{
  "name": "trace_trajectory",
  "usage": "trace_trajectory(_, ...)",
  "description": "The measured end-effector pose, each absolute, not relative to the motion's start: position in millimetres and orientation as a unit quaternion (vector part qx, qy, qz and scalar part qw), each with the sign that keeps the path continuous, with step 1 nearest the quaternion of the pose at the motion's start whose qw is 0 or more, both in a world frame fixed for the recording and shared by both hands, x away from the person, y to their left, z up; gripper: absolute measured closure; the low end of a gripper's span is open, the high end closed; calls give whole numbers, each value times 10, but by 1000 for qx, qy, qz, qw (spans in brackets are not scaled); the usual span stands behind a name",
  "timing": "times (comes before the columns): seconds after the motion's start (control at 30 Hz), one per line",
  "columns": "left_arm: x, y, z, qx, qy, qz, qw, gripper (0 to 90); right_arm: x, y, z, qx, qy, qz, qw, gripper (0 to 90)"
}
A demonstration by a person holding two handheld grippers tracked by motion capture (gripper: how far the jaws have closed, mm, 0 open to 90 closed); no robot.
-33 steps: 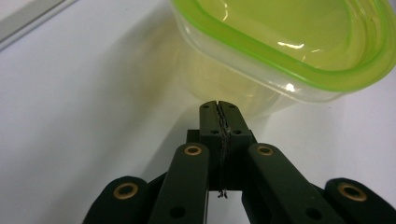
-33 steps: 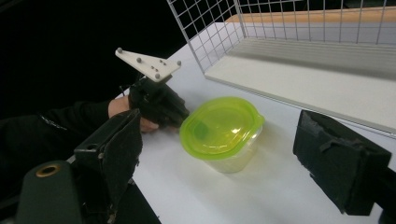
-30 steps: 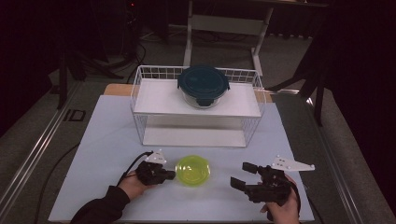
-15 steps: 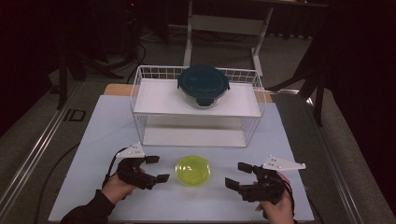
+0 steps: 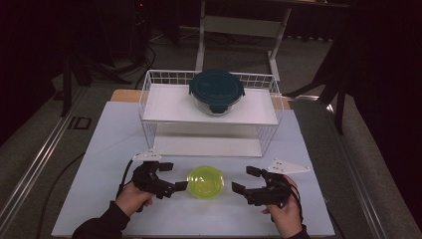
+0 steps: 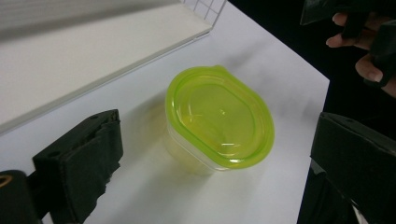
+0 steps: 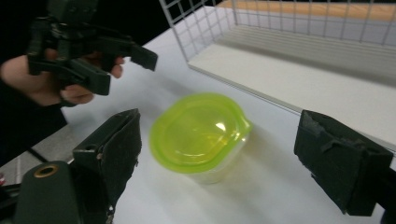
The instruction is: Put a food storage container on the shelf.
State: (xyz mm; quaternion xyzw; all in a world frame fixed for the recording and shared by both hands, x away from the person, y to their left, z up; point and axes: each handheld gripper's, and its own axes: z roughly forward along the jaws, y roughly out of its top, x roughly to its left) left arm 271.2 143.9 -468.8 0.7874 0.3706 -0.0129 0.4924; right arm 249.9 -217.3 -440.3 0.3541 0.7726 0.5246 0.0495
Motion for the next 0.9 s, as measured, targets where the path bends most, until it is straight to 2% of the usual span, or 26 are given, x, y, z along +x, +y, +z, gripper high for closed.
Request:
trace_trajectory(0.2, 2783, 1347, -4747, 783, 386, -44, 485, 29, 2641, -2065, -4547, 383, 774, 504, 30, 138)
trace_trajectory(0.43, 2848, 1254, -4860, 779, 421, -56, 461, 32, 2775, -1909, -4694, 416, 776, 475, -4, 136)
trace_trajectory(0.5, 2867, 1254, -4884, 774, 436, -60, 455, 61, 2816, -1886, -4747, 427, 775, 465, -20, 144)
trace_trajectory(0.57, 2890, 1267, -4921, 762, 454, -78, 454, 118, 2851, -1881, -4789, 438, 770, 462, -40, 158)
trace_trajectory(0.6, 2901, 1274, -4940, 756, 468, -83, 450, 146, 2874, -1884, -4812, 446, 765, 461, -55, 192)
trace_trajectory(0.7, 2928, 1297, -5002, 742, 492, -103, 444, 206, 2910, -1890, -4847, 462, 760, 453, -65, 243)
trace_trajectory(0.9, 2957, 1311, -5067, 723, 515, -138, 439, 417, 2982, -1867, -4906, 491, 749, 433, -105, 399)
